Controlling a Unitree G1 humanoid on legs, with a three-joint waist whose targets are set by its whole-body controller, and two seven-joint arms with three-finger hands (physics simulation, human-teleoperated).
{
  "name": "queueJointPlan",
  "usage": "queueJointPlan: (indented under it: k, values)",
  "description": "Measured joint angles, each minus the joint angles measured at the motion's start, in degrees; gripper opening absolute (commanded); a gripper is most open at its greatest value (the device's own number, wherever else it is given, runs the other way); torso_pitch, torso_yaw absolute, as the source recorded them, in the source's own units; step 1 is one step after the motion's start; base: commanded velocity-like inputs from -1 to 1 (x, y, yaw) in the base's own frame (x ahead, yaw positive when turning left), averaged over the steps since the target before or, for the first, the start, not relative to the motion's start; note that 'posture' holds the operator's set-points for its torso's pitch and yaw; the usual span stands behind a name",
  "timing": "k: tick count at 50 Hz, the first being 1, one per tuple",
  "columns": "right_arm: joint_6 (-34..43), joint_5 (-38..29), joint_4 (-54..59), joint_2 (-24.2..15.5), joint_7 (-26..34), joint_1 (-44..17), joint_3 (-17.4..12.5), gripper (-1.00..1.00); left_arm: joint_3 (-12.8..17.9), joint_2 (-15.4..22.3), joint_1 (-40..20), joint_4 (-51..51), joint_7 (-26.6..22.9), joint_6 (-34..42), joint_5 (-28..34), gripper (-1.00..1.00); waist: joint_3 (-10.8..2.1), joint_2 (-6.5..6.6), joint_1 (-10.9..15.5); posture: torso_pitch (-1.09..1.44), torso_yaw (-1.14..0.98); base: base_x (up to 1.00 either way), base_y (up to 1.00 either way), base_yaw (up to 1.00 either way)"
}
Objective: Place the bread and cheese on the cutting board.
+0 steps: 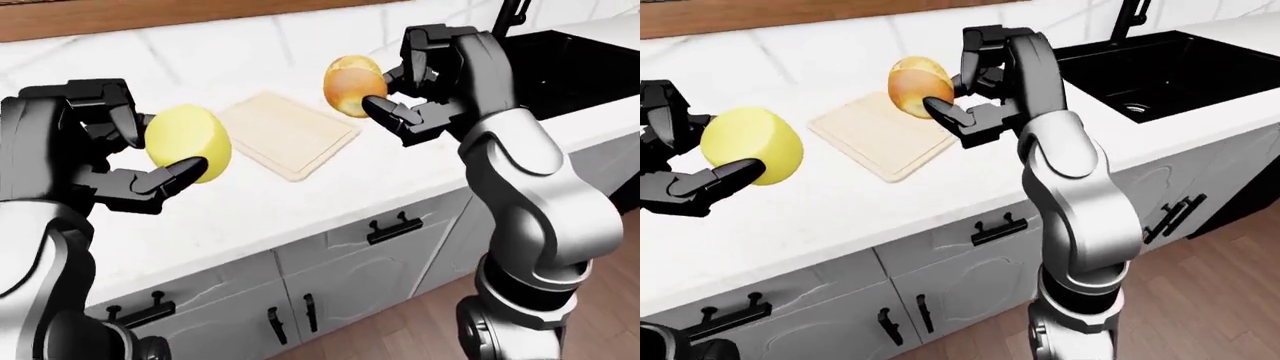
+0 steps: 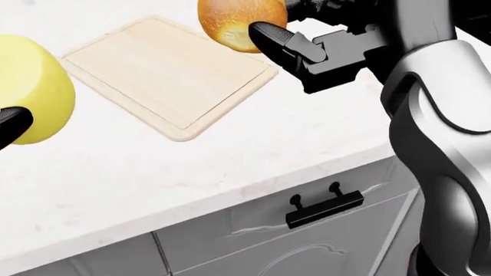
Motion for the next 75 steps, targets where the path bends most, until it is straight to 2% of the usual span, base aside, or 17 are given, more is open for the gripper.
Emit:
queueJointPlan:
  k: [4,9,13,16,23,31,36,44,50,53,55,59,61,63,67,70,75]
  values:
    - [-0.6,0.1,0.2,-0.5,-0.1,0.5,-0.7,-1.00,-0.6,-0.4,0.1,-0.5,0.0,-1.1,0.0,-1.00,0.48,0.54,-0.8,0.00,0.00,0.00,0.00,0.20]
    - [0.2,-0.4,0.2,-0.7,-0.7,0.2,-1.3,-1.00,-1.2,-0.4,-0.1,-0.6,-0.7,-0.8,-1.1,-1.00,0.27,-0.52,-0.7,0.00,0.00,0.00,0.00,0.20]
    - [-0.3,0.1,-0.4,-0.6,-0.5,0.1,-0.6,-1.00,-0.7,0.1,-0.7,-0.5,-0.5,-0.3,-0.7,-1.00,0.95,1.58,-0.7,0.00,0.00,0.00,0.00,0.20]
    - [-0.4,0.2,0.3,-0.5,-0.3,0.1,-0.6,-1.00,-0.8,0.4,-1.4,-0.6,-0.5,0.1,-0.6,-1.00,0.51,4.62,-1.1,0.00,0.00,0.00,0.00,0.20]
    - [0.4,1.1,0.6,-0.1,0.0,0.4,0.4,-1.00,-0.4,0.1,-0.7,0.0,0.2,0.8,0.4,-1.00,0.22,2.99,-0.4,0.00,0.00,0.00,0.00,0.20]
    - [-0.3,1.0,0.0,-0.4,-0.5,-0.2,-0.4,-1.00,-0.4,-0.5,0.2,-0.5,0.0,-0.9,0.2,-1.00,0.11,-2.01,-0.9,0.00,0.00,0.00,0.00,0.20]
    - [0.8,0.7,0.6,-0.7,-1.0,0.7,-1.2,-1.00,-1.5,-0.7,0.4,-0.8,-0.8,0.0,-0.8,-1.00,0.49,-1.01,-0.8,0.00,0.00,0.00,0.00,0.14]
    - [-0.7,0.8,0.2,-0.5,-0.9,-0.1,-0.6,-1.00,-0.7,0.4,-1.5,-1.4,-0.5,0.1,0.0,-1.00,0.74,4.22,-1.7,0.00,0.00,0.00,0.00,0.04]
    - [0.2,1.1,1.5,0.3,-1.1,0.1,0.3,-1.00,-0.8,0.4,-0.8,0.1,-0.5,1.1,0.5,-1.00,1.88,0.66,-1.2,0.00,0.00,0.00,0.00,0.00]
    - [0.1,1.3,1.5,0.1,-1.2,0.1,-0.1,-1.00,-1.2,-0.4,0.3,-0.3,-0.3,0.3,0.7,-1.00,1.79,0.22,-0.8,0.00,0.00,0.00,0.00,0.00]
    - [0.3,1.4,1.6,0.1,-1.3,0.2,-0.4,-1.00,-1.5,-0.8,1.1,-0.4,-0.3,-0.1,0.7,-1.00,1.39,0.27,-0.5,0.00,0.00,0.00,-0.18,0.00]
    - [0.9,1.9,1.7,0.3,-1.3,0.1,0.3,-1.00,-1.0,-0.4,0.9,-0.3,-0.4,0.5,0.8,-1.00,-0.09,2.96,-0.3,0.00,0.00,0.00,-0.28,0.00]
    - [0.6,2.1,1.0,0.0,-1.3,-0.2,0.2,-1.00,-0.7,-0.4,0.5,-0.7,-0.4,-0.3,1.0,-1.00,-0.80,3.19,-0.5,0.00,0.00,0.00,-0.29,0.00]
    - [0.1,2.0,0.2,-0.1,-1.3,-0.4,-0.2,-1.00,-0.7,-0.5,0.7,-1.2,-0.3,-1.5,1.2,-1.00,-0.75,2.30,-0.5,0.00,0.00,0.00,-0.21,0.00]
    - [-0.5,1.9,0.0,-0.3,-1.3,-0.5,-0.3,-1.00,-0.9,-0.9,1.2,-0.8,-0.4,-2.6,1.1,-1.00,-0.33,-1.62,-0.5,0.00,0.00,0.00,-0.16,0.00]
    - [-0.4,1.5,0.5,-0.5,-1.5,0.5,-1.0,-1.00,-1.8,-1.2,1.7,-0.8,-1.0,-1.8,0.3,-1.00,1.95,-0.67,-0.7,0.00,0.00,0.00,0.00,0.00]
    - [0.3,1.1,1.9,0.0,-1.7,0.3,-0.6,-1.00,-2.1,-0.6,0.4,-0.6,-1.1,-0.5,0.2,-1.00,2.12,1.63,-0.9,0.00,0.00,0.00,0.00,0.00]
